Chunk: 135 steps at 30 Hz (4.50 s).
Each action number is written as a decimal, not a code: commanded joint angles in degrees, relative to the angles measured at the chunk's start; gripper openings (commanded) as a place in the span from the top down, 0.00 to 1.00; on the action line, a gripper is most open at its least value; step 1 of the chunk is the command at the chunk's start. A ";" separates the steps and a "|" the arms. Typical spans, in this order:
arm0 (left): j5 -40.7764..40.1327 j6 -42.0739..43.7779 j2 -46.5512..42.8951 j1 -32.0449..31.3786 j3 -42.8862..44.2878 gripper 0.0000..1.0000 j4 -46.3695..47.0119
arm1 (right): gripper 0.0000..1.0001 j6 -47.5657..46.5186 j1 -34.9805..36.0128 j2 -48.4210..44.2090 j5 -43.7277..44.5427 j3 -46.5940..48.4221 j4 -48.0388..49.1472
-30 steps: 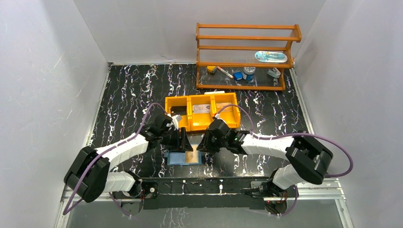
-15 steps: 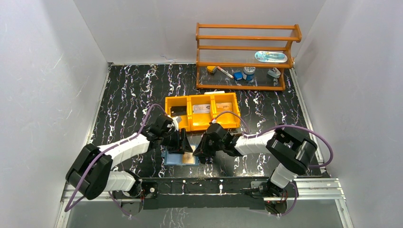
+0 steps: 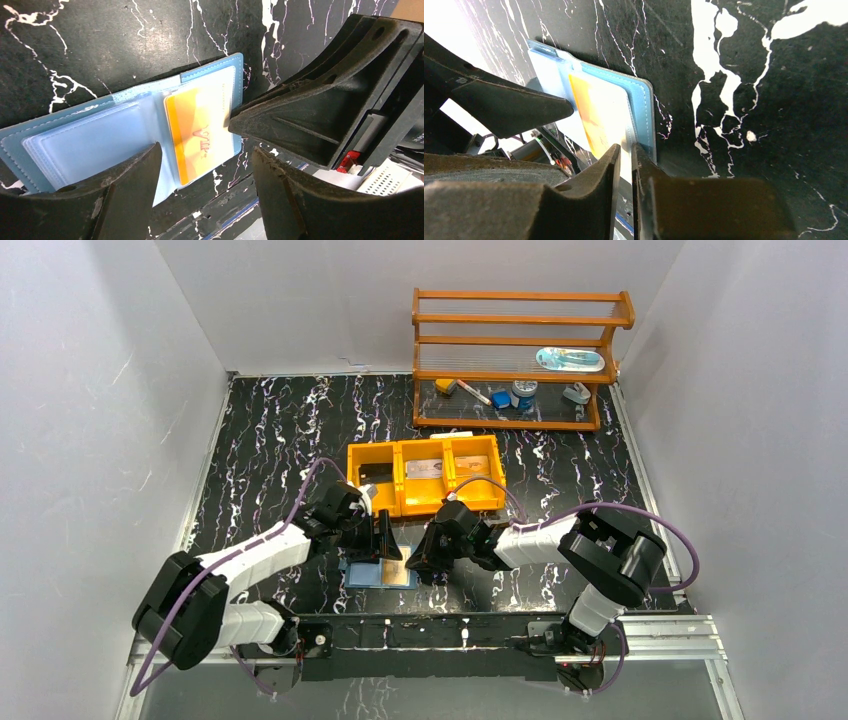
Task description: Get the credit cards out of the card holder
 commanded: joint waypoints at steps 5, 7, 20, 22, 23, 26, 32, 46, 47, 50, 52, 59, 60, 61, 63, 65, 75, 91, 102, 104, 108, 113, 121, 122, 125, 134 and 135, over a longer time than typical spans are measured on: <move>3.99 -0.06 3.94 -0.08 -1.89 0.43 2.20 | 0.77 -1.03 0.09 1.97 1.82 -0.85 -5.94; 6.41 -1.03 5.11 -0.02 -3.53 0.47 5.14 | 0.77 -0.87 0.07 2.17 1.72 -0.95 -5.74; 3.02 -3.91 3.41 0.33 -6.61 0.56 5.08 | 0.82 -0.67 0.09 3.24 0.41 -0.87 -4.08; 1.36 -3.16 1.90 0.28 -5.51 0.53 2.88 | 0.85 -0.88 0.02 3.21 0.30 -0.88 -3.87; 0.60 -2.68 1.17 0.32 -4.76 0.52 1.59 | 0.85 -0.96 -0.05 3.13 0.19 -0.92 -3.48; -1.16 -0.97 -0.64 0.29 -2.19 0.46 -1.95 | 0.88 -1.26 -0.04 3.16 0.18 -0.73 -3.40; -6.21 0.74 -4.55 0.33 1.12 0.36 -7.68 | 0.92 -3.52 -0.94 2.16 3.27 0.63 -8.97; 1.76 1.37 -0.24 0.40 -1.99 0.38 -1.64 | 0.97 -5.94 -3.06 -2.14 7.06 -0.73 -14.83; 2.33 1.50 0.22 0.38 -1.89 0.40 -1.26 | 0.97 -5.90 -3.13 -2.10 6.71 -0.90 -14.49; 2.31 1.48 1.35 0.42 -1.38 0.46 -1.32 | 0.97 -5.68 -3.16 -1.31 5.51 -0.93 -13.54; 1.76 0.83 0.96 0.42 -1.15 0.47 -1.13 | 0.97 -5.55 -3.21 -0.63 4.79 -0.88 -12.84; 3.77 1.60 -1.63 0.40 2.28 0.41 -1.06 | 0.97 -4.62 -3.16 0.80 3.25 -1.49 -10.75; 4.46 1.87 -1.80 0.40 2.86 0.40 -1.07 | 0.97 -4.62 -3.20 0.87 3.24 -1.54 -10.75; 5.38 1.91 -1.89 0.38 3.29 0.39 -0.94 | 0.97 -4.62 -3.22 0.84 3.25 -1.57 -10.75; 6.95 1.75 -2.07 0.42 3.65 0.38 -0.25 | 0.97 -4.55 -3.17 0.72 3.30 -1.58 -10.75; 8.42 1.45 -1.43 0.38 3.59 0.38 0.63 | 0.97 -4.45 -3.16 0.71 3.35 -1.58 -10.75; 10.48 -3.52 6.53 0.39 -2.58 0.47 8.33 | 0.97 -4.10 -3.16 1.36 3.01 -1.91 -10.32; 6.85 -8.46 6.33 1.06 -10.90 0.72 16.82 | 0.97 -3.65 -3.29 2.32 1.78 -2.46 -8.60; 10.69 -13.12 4.92 2.71 -13.31 0.88 26.17 | 0.98 -3.43 -3.25 3.42 0.46 -2.34 -6.92; 11.41 -13.55 5.45 2.73 -13.08 0.87 27.02 | 0.98 -3.54 -3.25 3.51 0.37 -2.20 -6.88; 11.60 -13.68 6.37 2.74 -12.26 0.88 26.74 | 1.00 -3.80 -3.20 3.55 0.28 -1.95 -6.88; 10.56 -12.02 8.22 2.74 -9.83 0.96 23.59 | 1.00 -4.53 -3.08 3.19 0.73 -1.06 -7.98; 6.94 -7.28 5.70 2.71 -5.67 1.00 15.10 | 1.00 -5.67 -2.57 1.97 2.29 0.51 -10.35; 6.44 -6.72 4.73 2.75 -5.24 1.00 13.97 | 0.99 -5.67 -2.56 1.75 2.49 0.52 -10.42; 4.89 -5.07 2.96 2.71 -4.22 1.00 10.37 | 0.98 -5.34 -2.61 0.64 3.25 -0.08 -10.42; 3.67 -2.69 0.93 2.72 -4.20 1.00 6.65 | 0.93 -5.52 -2.57 -0.34 1.80 -0.75 -7.77; 3.53 -2.57 0.75 2.71 -4.20 1.00 6.44 | 0.94 -5.58 -2.61 -0.29 1.70 -0.72 -7.54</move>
